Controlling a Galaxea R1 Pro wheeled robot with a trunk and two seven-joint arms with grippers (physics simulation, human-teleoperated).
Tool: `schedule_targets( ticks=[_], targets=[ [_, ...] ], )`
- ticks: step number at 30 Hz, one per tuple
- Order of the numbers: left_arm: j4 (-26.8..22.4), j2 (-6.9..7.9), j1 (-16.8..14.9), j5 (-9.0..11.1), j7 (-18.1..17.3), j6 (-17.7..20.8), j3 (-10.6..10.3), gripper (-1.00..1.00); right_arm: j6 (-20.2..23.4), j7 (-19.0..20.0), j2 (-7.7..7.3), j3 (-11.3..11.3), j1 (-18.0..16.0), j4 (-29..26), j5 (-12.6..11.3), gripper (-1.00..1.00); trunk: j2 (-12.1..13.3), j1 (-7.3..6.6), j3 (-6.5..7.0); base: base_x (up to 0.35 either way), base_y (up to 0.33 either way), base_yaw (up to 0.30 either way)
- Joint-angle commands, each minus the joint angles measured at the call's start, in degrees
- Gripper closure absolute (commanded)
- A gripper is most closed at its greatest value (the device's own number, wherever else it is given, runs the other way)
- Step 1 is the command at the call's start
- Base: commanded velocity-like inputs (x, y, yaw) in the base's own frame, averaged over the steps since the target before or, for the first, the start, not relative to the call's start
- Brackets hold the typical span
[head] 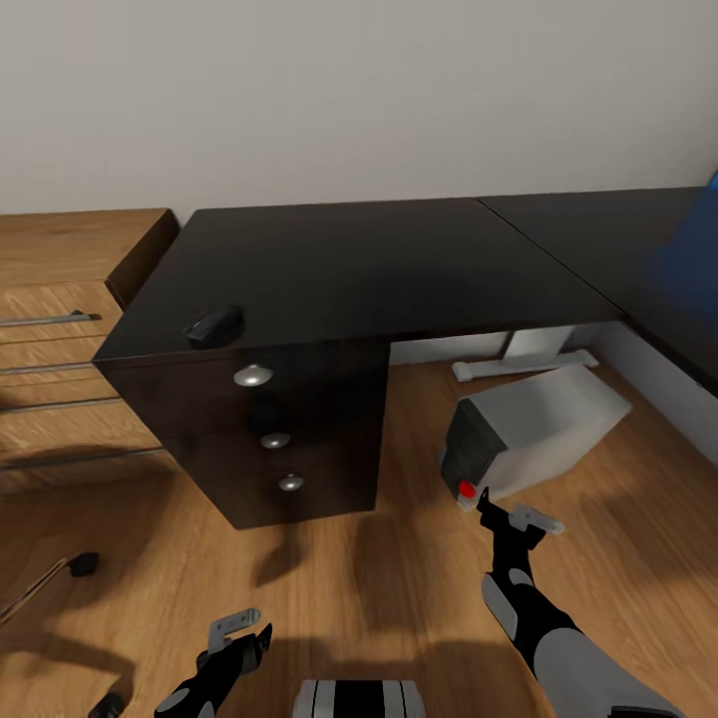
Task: In the bedroom, organize the workspace by keeping the computer under the desk, ensuring the monitor is on the desk, placing the keyboard on the desk next to the monitor, placing the mouse on the desk next to the keyboard, moving the folder from the swivel chair onto the desk next to the mouse, stacking the notebook on top of the folder with the pen on top of the notebook, and positioning the swivel chair next to the desk.
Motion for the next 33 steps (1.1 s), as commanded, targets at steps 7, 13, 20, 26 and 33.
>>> schedule_targets(
  ticks=[7, 13, 20, 26, 33],
  targets=[
    [0.1, -0.06, 0.0, 0.6, -0.4, 0.0, 0.2, -1.00, -0.2, 0.1, 0.01, -0.9, 0.0, -1.2, -0.1, -1.00, 0.0, -0.01, -0.50, -0.001, 0.000, 0.178],
    [0.7, -0.06, 0.0, 0.6, -0.3, 0.0, 0.2, -1.00, -0.2, 0.1, 0.00, -1.3, 0.0, -2.1, -0.1, -1.00, 0.0, -0.01, -0.89, 0.000, 0.000, 0.171],
    [1.1, -0.06, 0.0, 0.5, -0.3, 0.0, 0.3, -1.00, -0.2, 0.1, -0.01, -1.4, 0.0, -2.4, -0.1, -1.00, 0.0, -0.01, -1.10, 0.000, 0.000, 0.072],
    [1.2, -0.06, 0.0, 0.5, -0.3, 0.0, 0.3, -1.00, -0.2, 0.1, -0.06, -1.4, 0.0, -2.5, -0.1, -1.00, 0.0, -0.01, -1.14, 0.000, 0.000, 0.016],
    [1.3, -0.06, 0.0, 0.5, -0.3, 0.0, 0.3, -1.00, -0.2, 0.1, -0.70, -1.4, 0.0, -2.4, -0.1, -1.00, 0.0, -0.01, -1.15, 0.000, 0.000, 0.004]
  ],
)
